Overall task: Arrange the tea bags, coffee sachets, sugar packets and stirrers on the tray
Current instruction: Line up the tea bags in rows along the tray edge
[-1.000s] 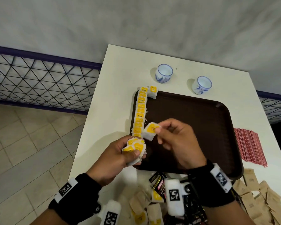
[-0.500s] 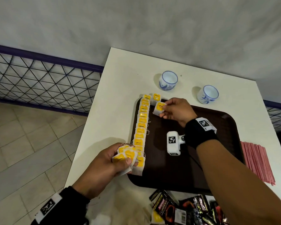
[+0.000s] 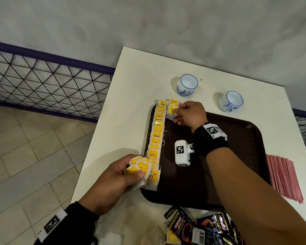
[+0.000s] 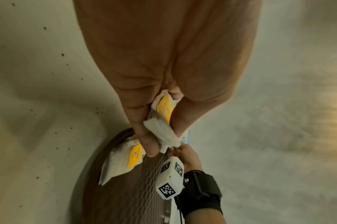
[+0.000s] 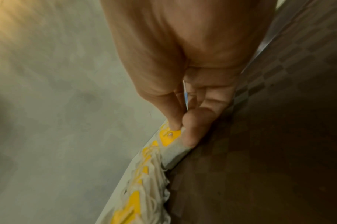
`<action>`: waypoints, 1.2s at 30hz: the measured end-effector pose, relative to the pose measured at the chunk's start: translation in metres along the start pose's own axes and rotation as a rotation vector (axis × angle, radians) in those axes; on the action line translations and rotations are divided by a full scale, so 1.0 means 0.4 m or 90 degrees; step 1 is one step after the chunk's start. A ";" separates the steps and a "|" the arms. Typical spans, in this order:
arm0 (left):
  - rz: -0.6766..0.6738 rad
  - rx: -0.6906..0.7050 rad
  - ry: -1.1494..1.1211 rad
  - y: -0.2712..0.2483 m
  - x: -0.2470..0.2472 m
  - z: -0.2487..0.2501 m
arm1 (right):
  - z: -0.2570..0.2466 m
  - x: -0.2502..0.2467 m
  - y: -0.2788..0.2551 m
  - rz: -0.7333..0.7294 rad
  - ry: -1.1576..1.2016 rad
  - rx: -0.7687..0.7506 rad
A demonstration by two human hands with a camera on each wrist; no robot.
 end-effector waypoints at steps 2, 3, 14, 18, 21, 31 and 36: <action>0.001 -0.004 -0.002 0.001 0.000 0.001 | -0.001 0.000 0.003 0.023 -0.041 -0.013; 0.001 -0.005 0.002 0.001 -0.001 0.001 | -0.001 0.001 0.005 0.030 -0.053 -0.017; -0.012 -0.011 0.029 0.003 -0.003 0.014 | -0.024 -0.026 -0.040 0.105 -0.141 -0.073; -0.025 0.027 0.070 0.006 -0.002 0.029 | -0.022 -0.018 -0.178 -0.014 -0.132 -0.143; -0.030 0.047 0.073 0.012 0.011 0.038 | -0.013 -0.007 -0.312 -0.134 -0.095 -0.157; -0.003 0.047 0.017 0.030 0.078 0.030 | 0.058 0.062 -0.469 -0.136 -0.063 -0.267; -0.031 0.034 -0.130 0.023 0.093 0.042 | 0.051 0.075 -0.484 -0.086 -0.165 -0.315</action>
Point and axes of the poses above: each hand's wrist, its own y-axis towards the middle knuckle, its own x-axis out of the palm, z = x × y, the point moved 2 cm from there along y, towards the middle knuckle, and after that the axes turned 8 degrees about -y, right-handed, at the moved point
